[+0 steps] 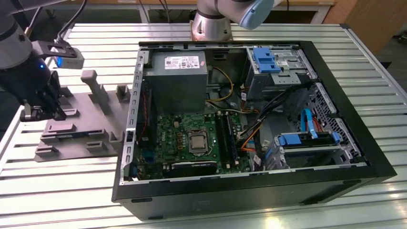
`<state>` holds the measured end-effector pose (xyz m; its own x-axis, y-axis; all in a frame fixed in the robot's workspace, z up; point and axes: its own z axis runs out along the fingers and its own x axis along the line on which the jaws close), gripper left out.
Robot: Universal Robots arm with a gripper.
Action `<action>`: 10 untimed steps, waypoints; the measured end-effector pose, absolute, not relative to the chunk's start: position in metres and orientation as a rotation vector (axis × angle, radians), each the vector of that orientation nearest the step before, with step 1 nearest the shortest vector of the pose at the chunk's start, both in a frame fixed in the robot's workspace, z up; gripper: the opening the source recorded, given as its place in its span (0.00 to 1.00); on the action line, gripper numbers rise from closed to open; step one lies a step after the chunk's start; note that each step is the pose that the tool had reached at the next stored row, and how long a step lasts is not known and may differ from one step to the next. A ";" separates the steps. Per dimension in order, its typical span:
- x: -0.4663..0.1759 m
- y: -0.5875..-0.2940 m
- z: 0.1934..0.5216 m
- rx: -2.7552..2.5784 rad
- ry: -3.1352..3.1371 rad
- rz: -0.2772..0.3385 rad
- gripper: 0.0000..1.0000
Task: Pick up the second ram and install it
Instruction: 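Pick up the second ram and move it above second insertion slot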
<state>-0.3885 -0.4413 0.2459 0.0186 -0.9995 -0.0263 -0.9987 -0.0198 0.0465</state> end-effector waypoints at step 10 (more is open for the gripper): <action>-0.388 -0.441 0.240 2.231 -2.189 -0.080 0.11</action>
<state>-0.3885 -0.4413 0.2399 0.0186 -0.9995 -0.0262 -0.9987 -0.0198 0.0466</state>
